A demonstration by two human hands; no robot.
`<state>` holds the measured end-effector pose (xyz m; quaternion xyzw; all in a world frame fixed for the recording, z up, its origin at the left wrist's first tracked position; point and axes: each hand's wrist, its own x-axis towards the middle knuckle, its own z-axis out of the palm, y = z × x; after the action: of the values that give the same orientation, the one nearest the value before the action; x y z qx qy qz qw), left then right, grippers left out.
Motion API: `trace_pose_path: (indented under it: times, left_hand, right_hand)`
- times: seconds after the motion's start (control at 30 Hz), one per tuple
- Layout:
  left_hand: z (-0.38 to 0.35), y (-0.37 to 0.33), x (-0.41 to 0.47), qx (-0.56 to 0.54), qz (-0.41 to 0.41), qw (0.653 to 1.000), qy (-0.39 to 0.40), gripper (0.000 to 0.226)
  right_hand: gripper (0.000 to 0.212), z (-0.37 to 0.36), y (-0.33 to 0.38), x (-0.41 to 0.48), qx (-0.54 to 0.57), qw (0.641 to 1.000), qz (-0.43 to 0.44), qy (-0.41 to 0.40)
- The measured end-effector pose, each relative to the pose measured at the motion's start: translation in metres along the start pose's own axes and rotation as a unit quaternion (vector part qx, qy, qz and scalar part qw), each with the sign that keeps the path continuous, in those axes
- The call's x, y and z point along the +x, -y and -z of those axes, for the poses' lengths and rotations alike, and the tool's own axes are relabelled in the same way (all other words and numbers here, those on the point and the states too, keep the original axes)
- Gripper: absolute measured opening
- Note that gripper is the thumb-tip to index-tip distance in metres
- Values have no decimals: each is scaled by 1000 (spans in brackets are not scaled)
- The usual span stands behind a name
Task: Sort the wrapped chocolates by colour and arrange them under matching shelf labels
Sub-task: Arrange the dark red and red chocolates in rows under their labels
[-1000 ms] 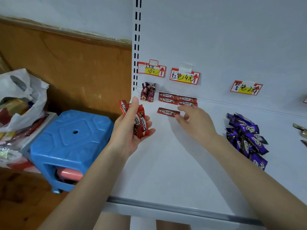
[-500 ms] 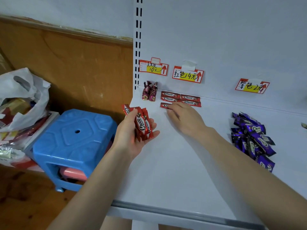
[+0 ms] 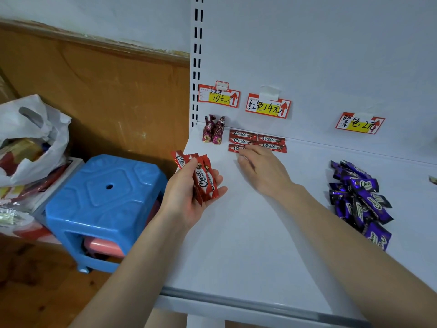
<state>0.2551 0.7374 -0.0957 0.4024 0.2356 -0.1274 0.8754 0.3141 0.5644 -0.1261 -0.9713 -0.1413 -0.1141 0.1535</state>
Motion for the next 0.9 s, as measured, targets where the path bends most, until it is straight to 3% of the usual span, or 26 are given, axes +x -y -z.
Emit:
trace_pose_path:
  times: [0.3,0.4,0.53,0.73,0.9]
  left_hand:
    - [1,-1,0,-34,12,999,5,21]
    - [-1,-1,-1,-61,3,998,28,25]
    - [-4,6,-5,-87,-12,994,67,33]
    - [-13,16,-20,-74,-16,987,145,32]
    - [-16,18,-27,-16,-22,983,179,36]
  right_hand:
    - [38,1,1,-1,3,1000,-6,-9]
    - [29,14,15,-10,107,991,-20,-84]
    - [9,42,53,-38,291,944,-7,-159]
    - [6,59,80,-60,317,945,-33,-71]
    - [41,66,74,-57,281,957,-61,-39]
